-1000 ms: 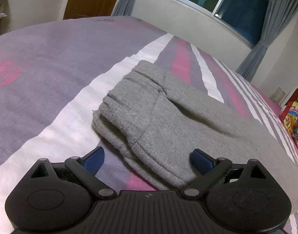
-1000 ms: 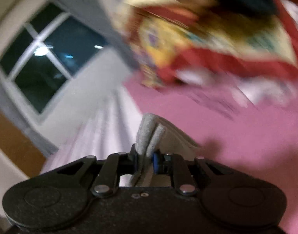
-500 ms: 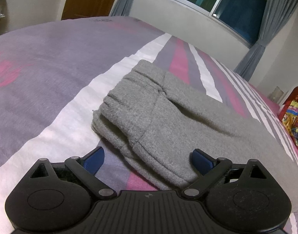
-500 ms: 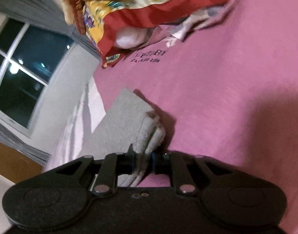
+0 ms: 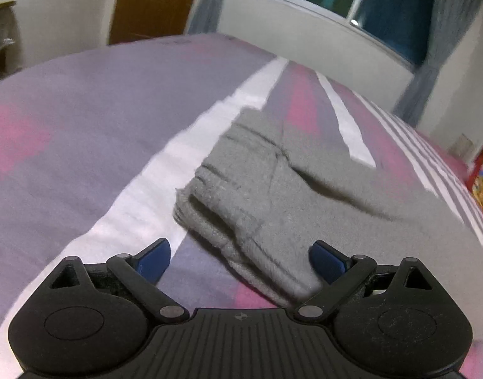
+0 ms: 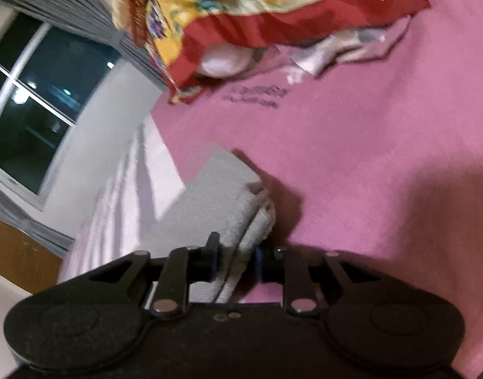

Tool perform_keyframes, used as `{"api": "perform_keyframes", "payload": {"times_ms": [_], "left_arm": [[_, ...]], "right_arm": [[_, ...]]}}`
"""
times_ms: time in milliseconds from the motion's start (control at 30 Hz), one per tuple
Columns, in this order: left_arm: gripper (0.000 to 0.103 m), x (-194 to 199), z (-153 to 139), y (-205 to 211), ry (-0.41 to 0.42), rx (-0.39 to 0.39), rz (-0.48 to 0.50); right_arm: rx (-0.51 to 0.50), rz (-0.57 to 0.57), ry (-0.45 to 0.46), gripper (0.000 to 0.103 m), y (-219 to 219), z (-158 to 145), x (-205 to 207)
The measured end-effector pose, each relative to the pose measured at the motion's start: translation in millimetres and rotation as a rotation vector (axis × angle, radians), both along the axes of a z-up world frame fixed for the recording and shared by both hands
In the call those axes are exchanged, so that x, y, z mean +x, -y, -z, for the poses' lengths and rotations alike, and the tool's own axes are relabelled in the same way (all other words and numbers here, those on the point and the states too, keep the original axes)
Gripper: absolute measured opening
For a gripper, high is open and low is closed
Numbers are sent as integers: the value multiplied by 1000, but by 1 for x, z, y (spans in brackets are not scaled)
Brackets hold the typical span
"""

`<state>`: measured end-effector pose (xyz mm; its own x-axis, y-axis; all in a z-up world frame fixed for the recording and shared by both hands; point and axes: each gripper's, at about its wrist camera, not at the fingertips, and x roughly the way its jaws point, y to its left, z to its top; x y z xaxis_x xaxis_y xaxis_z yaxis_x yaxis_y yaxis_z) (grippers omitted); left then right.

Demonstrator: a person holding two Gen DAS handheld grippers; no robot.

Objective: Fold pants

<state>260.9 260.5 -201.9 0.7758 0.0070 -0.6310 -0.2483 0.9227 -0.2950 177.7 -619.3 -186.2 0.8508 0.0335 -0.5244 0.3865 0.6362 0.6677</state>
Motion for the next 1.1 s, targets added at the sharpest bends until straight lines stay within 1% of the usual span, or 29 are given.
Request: {"api": "perform_keyframes", "payload": {"times_ms": [33, 100, 133, 167, 233, 333, 400, 467, 533, 600, 667, 733, 800, 867, 933, 967, 1000, 1067, 1100], "left_arm": [[97, 1, 0, -1, -1, -6, 6], [100, 4, 0, -2, -5, -8, 19], [100, 5, 0, -3, -4, -7, 24], [101, 5, 1, -3, 0, -6, 30], [102, 3, 2, -3, 12, -9, 37], [102, -2, 4, -6, 29, -17, 52], [102, -4, 4, -8, 37, -30, 58], [102, -6, 2, -10, 35, -41, 63], [102, -9, 0, -10, 29, -39, 70], [102, -15, -2, -11, 25, -34, 81], [102, -23, -4, -13, 25, -35, 87], [102, -31, -6, -16, 27, -41, 87], [102, -38, -8, -18, 25, -47, 90], [102, -46, -10, -17, 18, -33, 105], [102, -52, -11, -16, 8, -10, 126], [102, -56, -12, -15, 3, 8, 140], [102, -58, -13, -13, 1, 20, 146], [102, -65, -13, -11, 0, 37, 157], [102, -68, -14, -11, 1, 40, 159]], "right_arm": [[-5, 13, -54, 19, 3, 7, 3], [33, 29, -58, 17, 7, 11, 4], [18, 35, -70, 18, 4, 8, 7], [-33, 42, -91, 18, -3, 1, 13], [-94, 61, -113, 17, -14, -10, 21], [-153, 79, -103, 17, -32, -31, 34], [-207, 53, -91, 17, -52, -51, 52], [-252, 4, -73, 17, -78, -71, 74], [-283, -59, -40, 17, -107, -88, 95], [-325, -151, -3, 17, -147, -104, 120], [-368, -273, 34, 17, -198, -115, 145], [-392, -391, 65, 17, -245, -117, 164], [-396, -533, 86, 17, -299, -109, 179], [-397, -666, 80, 17, -345, -94, 186], [-442, -798, 68, 17, -388, -74, 183], [-493, -860, 72, 17, -410, -62, 176], [-541, -899, 71, 17, -424, -53, 169], [-684, -948, 64, 17, -447, -35, 155], [-744, -957, 78, 18, -455, -28, 146]]}}
